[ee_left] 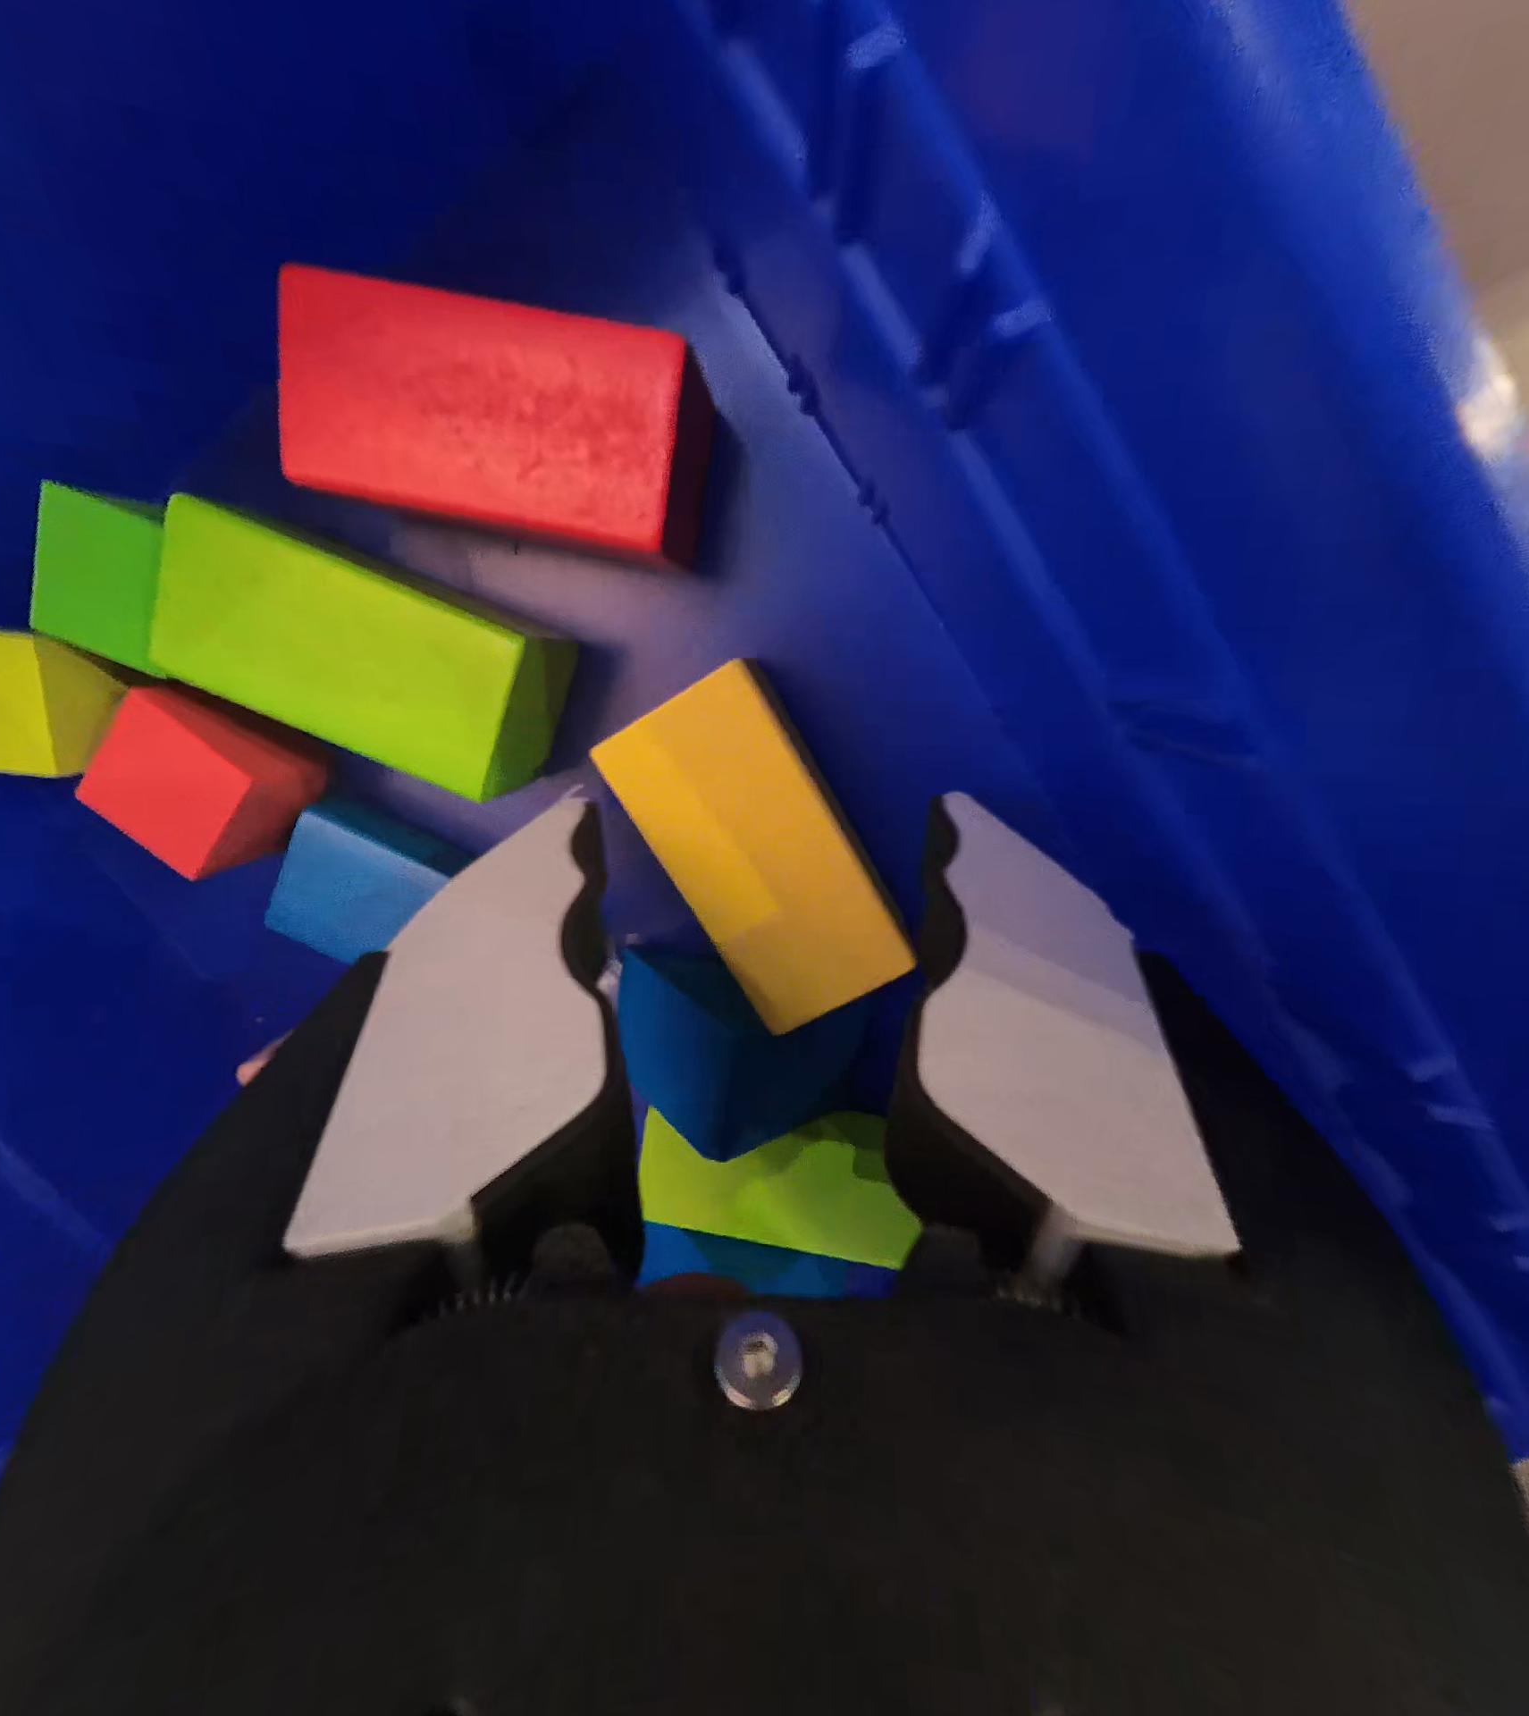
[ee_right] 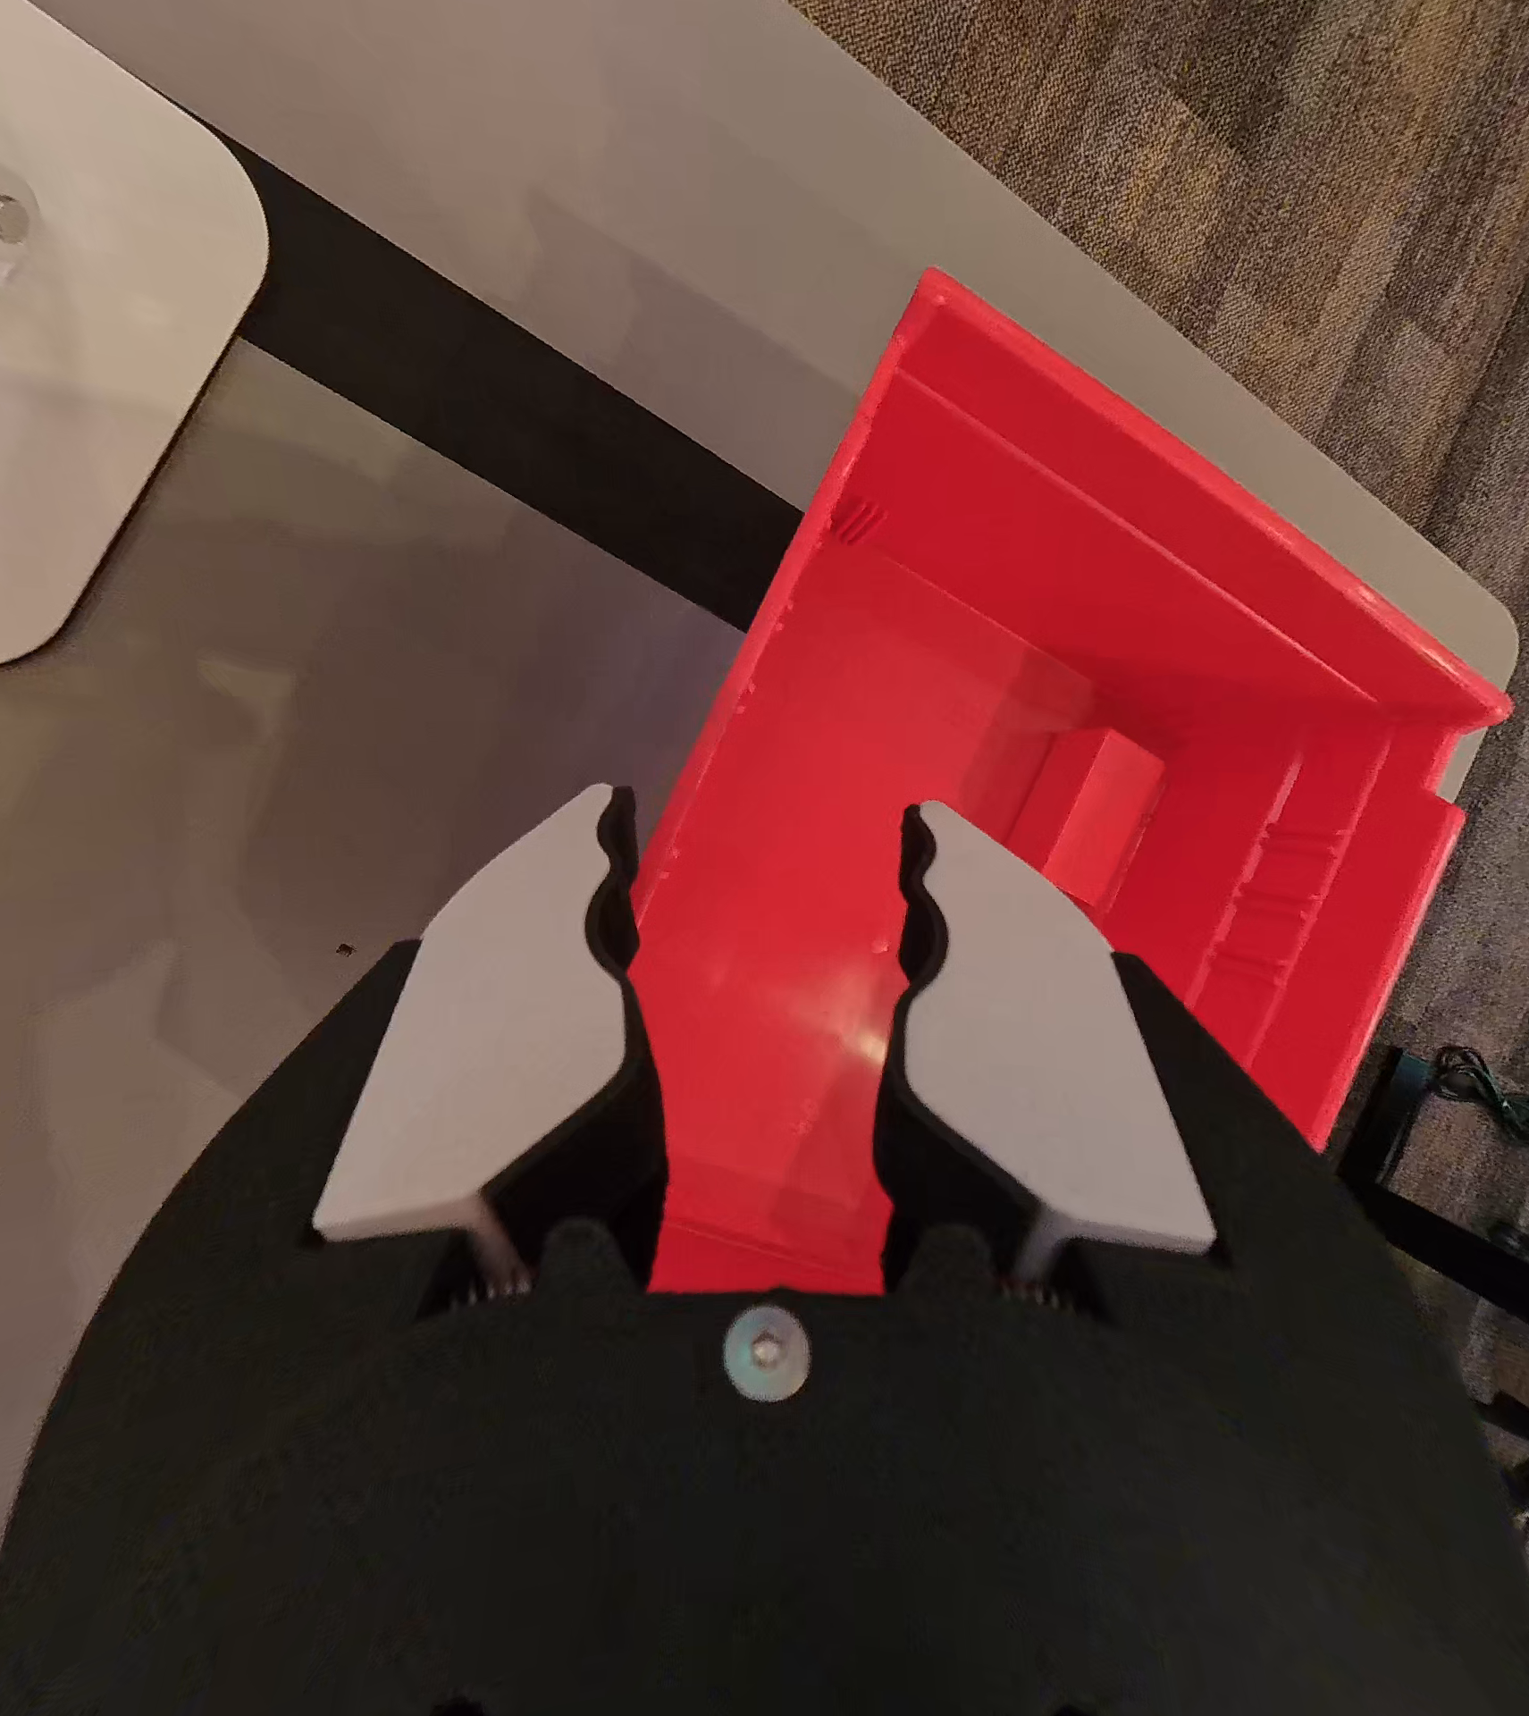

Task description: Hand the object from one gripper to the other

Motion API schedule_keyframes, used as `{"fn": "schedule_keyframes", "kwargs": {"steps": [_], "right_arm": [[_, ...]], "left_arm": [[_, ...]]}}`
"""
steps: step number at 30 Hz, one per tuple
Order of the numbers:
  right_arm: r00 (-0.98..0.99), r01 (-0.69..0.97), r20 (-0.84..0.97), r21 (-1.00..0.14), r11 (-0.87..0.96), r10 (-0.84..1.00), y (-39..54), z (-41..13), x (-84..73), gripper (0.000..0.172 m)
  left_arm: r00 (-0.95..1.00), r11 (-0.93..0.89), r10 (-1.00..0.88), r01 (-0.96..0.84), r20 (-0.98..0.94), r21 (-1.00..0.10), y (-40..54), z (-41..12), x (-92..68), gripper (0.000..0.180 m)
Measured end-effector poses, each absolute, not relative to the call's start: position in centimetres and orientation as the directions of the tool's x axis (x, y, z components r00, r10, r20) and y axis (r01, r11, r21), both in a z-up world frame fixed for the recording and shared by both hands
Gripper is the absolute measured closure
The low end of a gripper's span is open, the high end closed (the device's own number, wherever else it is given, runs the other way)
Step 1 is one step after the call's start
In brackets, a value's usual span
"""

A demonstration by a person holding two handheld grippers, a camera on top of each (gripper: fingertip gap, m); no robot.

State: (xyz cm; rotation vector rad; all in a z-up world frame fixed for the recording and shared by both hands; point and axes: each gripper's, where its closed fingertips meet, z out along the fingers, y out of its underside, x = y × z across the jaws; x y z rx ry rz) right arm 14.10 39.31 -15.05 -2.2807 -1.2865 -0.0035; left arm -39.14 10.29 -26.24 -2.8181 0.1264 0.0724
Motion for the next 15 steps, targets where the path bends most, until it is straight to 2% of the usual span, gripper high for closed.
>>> {"fn": "schedule_keyframes", "kwargs": {"steps": [2,9,12,15], "right_arm": [[0.546,0.801,0.247,-0.432,-0.413,0.800,39.2,-15.1,13.9,0.119],[0.530,0.787,0.218,-0.487,-0.379,0.820,37.7,-14.0,12.1,0.121],[0.522,0.745,0.189,-0.576,-0.336,0.832,36.2,-11.5,10.6,0.123],[0.471,0.689,0.197,-0.691,-0.219,0.860,33.9,-7.3,8.3,0.120]], "left_arm": [[0.999,-0.946,-0.020,-0.030,-0.032,-0.322,10.6,-26.3,-39.3,0.134],[0.999,-0.936,0.010,-0.002,-0.033,-0.351,10.7,-26.2,-39.9,0.140],[1.000,-0.884,0.012,0.014,0.006,-0.467,11.2,-23.7,-39.9,0.141],[0.992,-0.751,-0.032,0.056,0.121,-0.658,11.9,-18.5,-38.8,0.142]]}}
